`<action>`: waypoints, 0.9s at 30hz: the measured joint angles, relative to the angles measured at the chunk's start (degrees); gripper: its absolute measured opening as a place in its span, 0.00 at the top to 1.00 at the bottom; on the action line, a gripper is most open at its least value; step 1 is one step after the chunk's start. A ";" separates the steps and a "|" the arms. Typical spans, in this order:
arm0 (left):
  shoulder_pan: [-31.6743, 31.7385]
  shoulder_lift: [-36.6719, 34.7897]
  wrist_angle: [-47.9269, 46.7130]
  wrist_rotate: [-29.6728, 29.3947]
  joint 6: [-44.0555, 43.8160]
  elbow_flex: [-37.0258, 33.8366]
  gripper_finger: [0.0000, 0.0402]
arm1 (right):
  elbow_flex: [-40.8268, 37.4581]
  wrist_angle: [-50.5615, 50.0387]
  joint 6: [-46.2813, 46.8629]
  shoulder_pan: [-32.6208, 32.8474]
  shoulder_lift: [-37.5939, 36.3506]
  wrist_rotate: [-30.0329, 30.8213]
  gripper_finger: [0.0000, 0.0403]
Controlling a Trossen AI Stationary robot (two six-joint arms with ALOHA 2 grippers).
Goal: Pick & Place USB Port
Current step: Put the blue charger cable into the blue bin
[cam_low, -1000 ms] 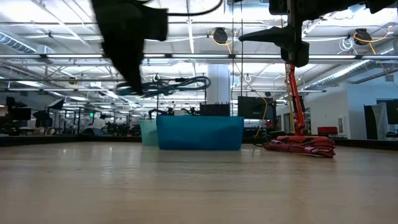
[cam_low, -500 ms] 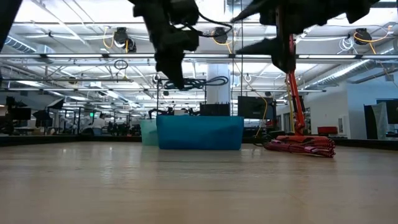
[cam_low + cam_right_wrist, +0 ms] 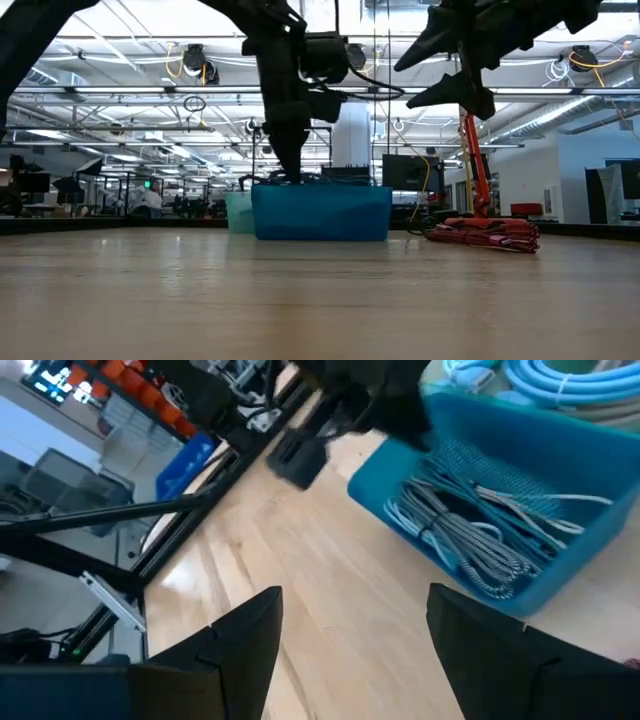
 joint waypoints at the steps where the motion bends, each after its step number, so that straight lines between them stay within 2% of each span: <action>1: 0.29 -0.05 1.23 -0.23 -0.10 0.00 0.97 | 0.00 -0.41 -0.35 0.02 -0.19 -0.03 0.41; 9: 3.74 1.74 0.95 1.84 -1.09 -0.11 0.97 | -0.04 -0.73 -0.78 -1.03 -0.40 -0.11 0.41; 17: 3.55 2.93 1.09 1.42 0.29 -0.13 0.96 | -0.04 -0.81 -0.57 -1.03 -0.38 0.18 0.41; 22: 3.58 2.91 1.20 -1.63 1.03 -0.13 0.83 | -0.04 -0.75 -0.21 -1.03 -0.38 0.33 0.41; 27: 3.56 2.91 1.29 -1.85 1.39 -0.13 0.72 | -0.04 -0.79 0.27 -1.01 -0.38 1.36 0.41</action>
